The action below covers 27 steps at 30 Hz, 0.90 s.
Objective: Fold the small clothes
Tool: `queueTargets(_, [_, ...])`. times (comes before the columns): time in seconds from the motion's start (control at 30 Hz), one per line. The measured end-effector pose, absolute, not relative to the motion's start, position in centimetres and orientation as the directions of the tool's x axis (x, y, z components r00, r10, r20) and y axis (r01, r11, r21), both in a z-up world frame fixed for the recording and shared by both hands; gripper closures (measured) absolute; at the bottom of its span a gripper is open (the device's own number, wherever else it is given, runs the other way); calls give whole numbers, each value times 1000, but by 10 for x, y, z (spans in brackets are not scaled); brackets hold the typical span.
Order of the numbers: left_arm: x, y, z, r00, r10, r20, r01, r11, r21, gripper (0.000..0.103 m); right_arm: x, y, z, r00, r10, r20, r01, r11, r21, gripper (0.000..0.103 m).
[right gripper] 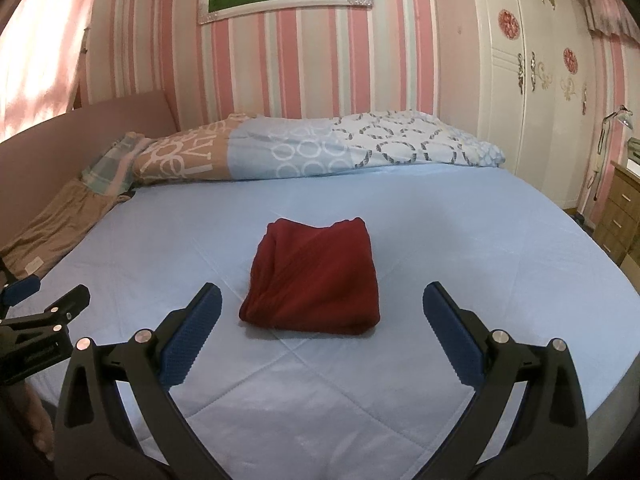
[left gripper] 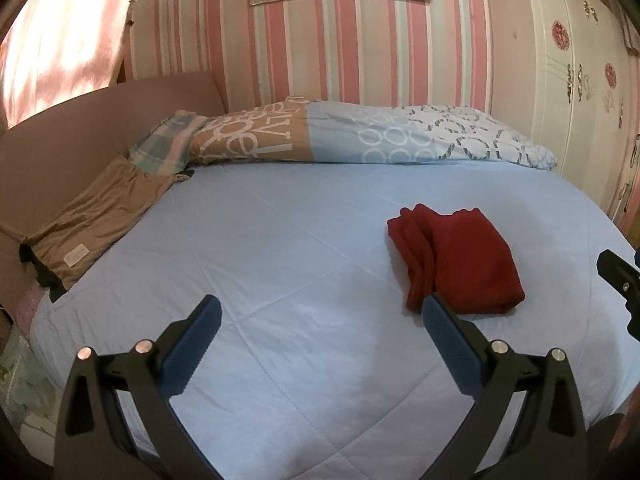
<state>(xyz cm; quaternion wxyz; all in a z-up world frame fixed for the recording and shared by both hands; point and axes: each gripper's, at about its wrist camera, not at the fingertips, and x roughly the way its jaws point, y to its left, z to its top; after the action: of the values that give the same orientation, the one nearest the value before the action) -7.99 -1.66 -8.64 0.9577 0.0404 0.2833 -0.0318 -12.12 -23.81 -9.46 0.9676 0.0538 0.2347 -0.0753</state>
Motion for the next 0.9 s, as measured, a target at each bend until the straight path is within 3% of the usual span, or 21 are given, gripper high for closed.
queueTargets(0.9, [-80,-17,-82,824,-85,-561,136,990,50,2,-120,-227,-95,884,-128,-449,161,986,35,3])
